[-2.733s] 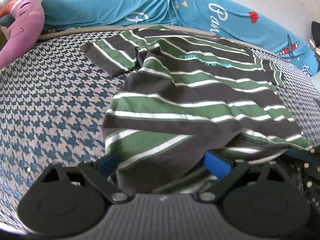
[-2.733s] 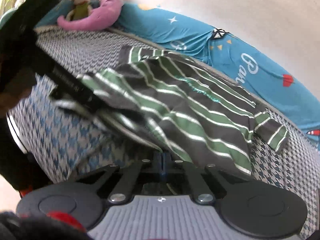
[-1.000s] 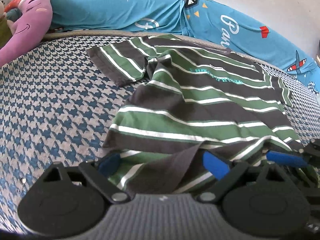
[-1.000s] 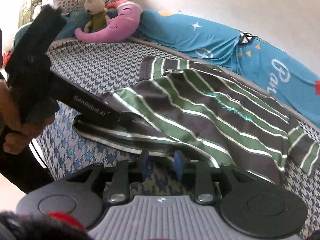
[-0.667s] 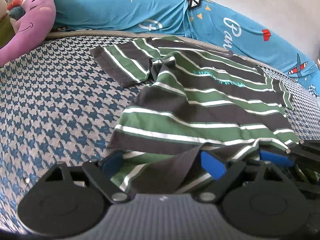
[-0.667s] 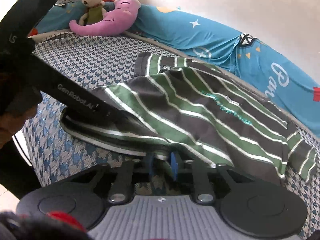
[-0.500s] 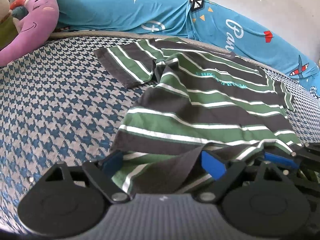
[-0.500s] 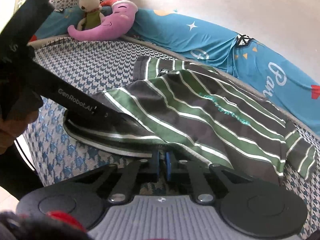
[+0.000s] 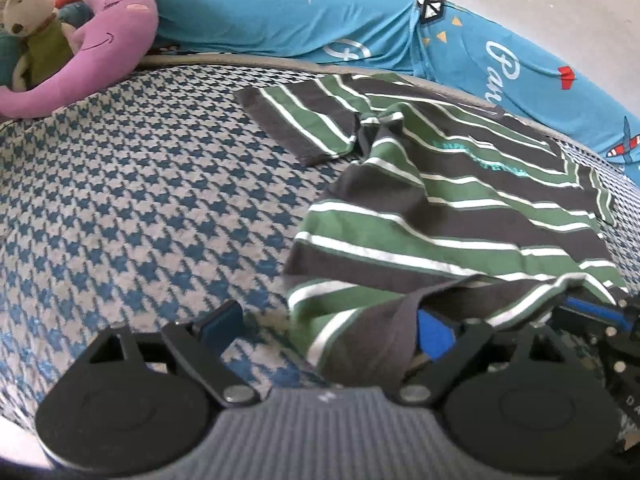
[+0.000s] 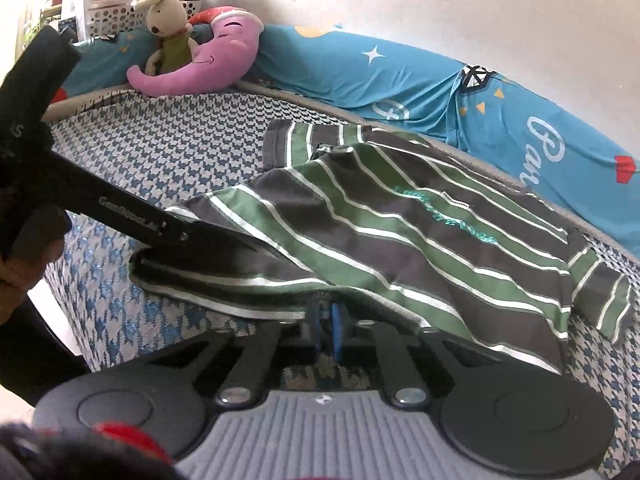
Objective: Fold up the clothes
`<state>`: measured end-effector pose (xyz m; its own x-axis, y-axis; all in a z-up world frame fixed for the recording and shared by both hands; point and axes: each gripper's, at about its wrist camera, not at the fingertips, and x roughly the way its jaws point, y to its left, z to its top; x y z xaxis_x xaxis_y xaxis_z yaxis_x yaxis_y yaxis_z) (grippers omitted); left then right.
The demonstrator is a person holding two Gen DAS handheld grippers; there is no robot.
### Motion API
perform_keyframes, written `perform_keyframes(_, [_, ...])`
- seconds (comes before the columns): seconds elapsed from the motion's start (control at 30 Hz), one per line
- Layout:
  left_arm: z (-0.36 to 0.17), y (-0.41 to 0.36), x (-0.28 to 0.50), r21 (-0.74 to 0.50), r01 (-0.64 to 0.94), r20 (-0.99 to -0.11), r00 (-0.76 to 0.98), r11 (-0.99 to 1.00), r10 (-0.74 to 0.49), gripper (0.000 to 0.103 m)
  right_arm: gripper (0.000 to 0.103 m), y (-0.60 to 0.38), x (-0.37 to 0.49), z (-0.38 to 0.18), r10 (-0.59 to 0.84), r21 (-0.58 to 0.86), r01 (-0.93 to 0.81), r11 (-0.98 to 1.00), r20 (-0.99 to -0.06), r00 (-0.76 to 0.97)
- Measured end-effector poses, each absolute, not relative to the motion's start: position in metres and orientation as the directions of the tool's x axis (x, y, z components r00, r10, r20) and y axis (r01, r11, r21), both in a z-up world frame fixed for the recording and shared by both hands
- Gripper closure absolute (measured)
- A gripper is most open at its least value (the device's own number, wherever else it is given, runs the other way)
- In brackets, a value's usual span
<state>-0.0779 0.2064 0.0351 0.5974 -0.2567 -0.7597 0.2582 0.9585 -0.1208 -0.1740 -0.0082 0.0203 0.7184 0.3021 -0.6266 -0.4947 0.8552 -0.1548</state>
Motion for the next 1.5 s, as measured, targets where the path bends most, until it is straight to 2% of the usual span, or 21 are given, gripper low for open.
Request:
perform_keyframes(0.27, [0.038, 0.213, -0.083, -0.010, 0.192, -0.756, 0.641, 0.981, -0.133, 0.013, 0.099, -0.008, -0.199, 0.037, 0.371, -0.079, -0.518, 0.852, -0.608, 0.702])
perform_keyframes(0.43, [0.048, 0.220, -0.093, 0.017, 0.164, -0.728, 0.678, 0.986, -0.101, 0.013, 0.099, 0.000, -0.222, 0.038, 0.433, -0.014, -0.561, 0.828, -0.621, 0.654])
perform_keyframes(0.6, [0.066, 0.230, -0.107, 0.061, 0.103, -0.661, 0.750, 0.993, -0.037, 0.013, 0.099, 0.008, -0.240, 0.031, 0.471, 0.037, -0.590, 0.807, -0.643, 0.603])
perform_keyframes(0.77, [0.086, 0.245, -0.117, 0.045, 0.042, -0.585, 0.811, 0.998, -0.007, 0.013, 0.099, 0.001, -0.241, 0.031, 0.495, 0.101, -0.573, 0.814, -0.638, 0.590])
perform_keyframes(0.93, [0.084, 0.247, -0.117, 0.072, 0.037, -0.612, 0.791, 0.997, 0.015, 0.013, 0.096, 0.005, -0.243, 0.023, 0.479, 0.071, -0.614, 0.786, -0.699, 0.531])
perform_keyframes(1.0, [0.081, 0.248, -0.116, 0.090, 0.028, -0.631, 0.775, 0.996, 0.035, 0.013, 0.096, 0.010, -0.251, 0.022, 0.468, 0.019, -0.645, 0.764, -0.705, 0.533])
perform_keyframes(1.13, [0.073, 0.249, -0.120, 0.121, 0.024, -0.668, 0.741, 0.992, 0.064, 0.011, 0.096, 0.000, -0.255, 0.023, 0.460, 0.032, -0.623, 0.782, -0.704, 0.542])
perform_keyframes(1.2, [0.069, 0.248, -0.121, 0.126, 0.043, -0.690, 0.722, 0.991, 0.056, 0.010, 0.096, -0.009, -0.255, 0.024, 0.434, 0.033, -0.584, 0.811, -0.702, 0.564])
perform_keyframes(1.33, [0.065, 0.247, -0.127, 0.060, 0.099, -0.720, 0.694, 0.993, -0.026, 0.005, 0.094, -0.029, -0.253, 0.026, 0.371, 0.031, -0.500, 0.865, -0.710, 0.599])
perform_keyframes(1.5, [0.073, 0.241, -0.138, -0.027, 0.168, -0.674, 0.725, 0.985, -0.142, 0.003, 0.092, -0.051, -0.256, 0.033, 0.328, 0.033, -0.432, 0.901, -0.704, 0.630])
